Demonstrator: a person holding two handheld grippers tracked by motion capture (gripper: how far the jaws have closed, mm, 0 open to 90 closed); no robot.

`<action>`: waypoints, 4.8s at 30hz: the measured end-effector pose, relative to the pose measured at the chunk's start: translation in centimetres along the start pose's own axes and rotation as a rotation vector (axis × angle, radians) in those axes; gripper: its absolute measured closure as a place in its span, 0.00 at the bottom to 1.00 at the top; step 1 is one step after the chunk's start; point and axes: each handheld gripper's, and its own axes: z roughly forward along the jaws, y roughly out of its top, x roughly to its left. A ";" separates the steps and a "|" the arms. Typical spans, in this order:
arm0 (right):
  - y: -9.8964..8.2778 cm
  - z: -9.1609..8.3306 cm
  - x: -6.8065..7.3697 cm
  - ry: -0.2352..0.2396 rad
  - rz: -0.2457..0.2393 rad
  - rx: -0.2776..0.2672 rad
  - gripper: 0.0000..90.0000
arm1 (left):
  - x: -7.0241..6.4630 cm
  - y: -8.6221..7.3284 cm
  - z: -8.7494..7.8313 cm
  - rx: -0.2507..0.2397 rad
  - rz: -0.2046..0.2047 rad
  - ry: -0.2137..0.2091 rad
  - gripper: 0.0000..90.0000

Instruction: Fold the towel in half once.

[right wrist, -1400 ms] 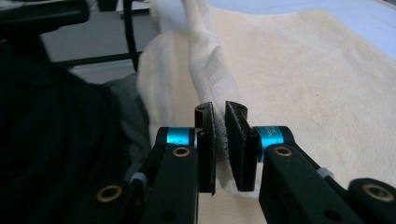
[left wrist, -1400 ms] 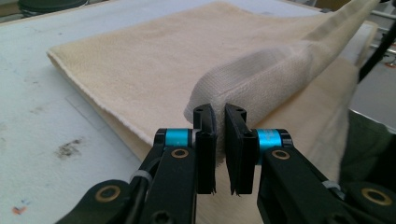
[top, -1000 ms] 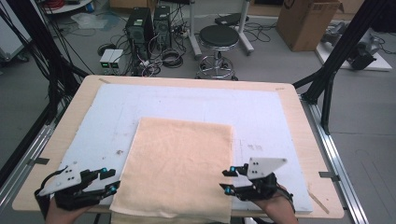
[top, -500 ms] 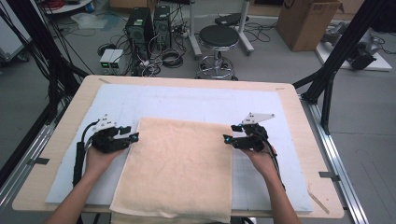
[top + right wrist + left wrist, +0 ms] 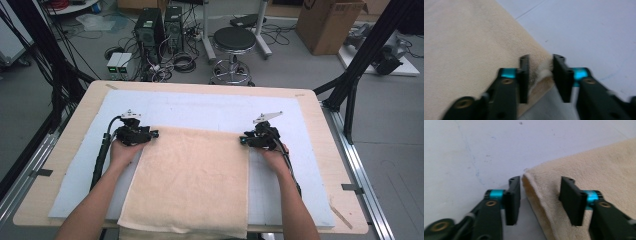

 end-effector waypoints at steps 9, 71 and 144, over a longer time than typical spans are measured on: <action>5.1 0.5 -1.4 -0.053 -0.034 0.051 0.96 | 1.0 1.7 0.3 -0.026 -0.040 0.065 0.97; -8.3 -7.5 14.6 0.275 -0.304 -0.047 0.47 | -8.5 -11.8 -14.0 -0.056 0.340 -0.278 0.45; -7.9 -12.4 19.2 0.433 -0.417 -0.036 0.86 | -11.6 -13.6 -19.1 -0.064 0.391 -0.315 0.97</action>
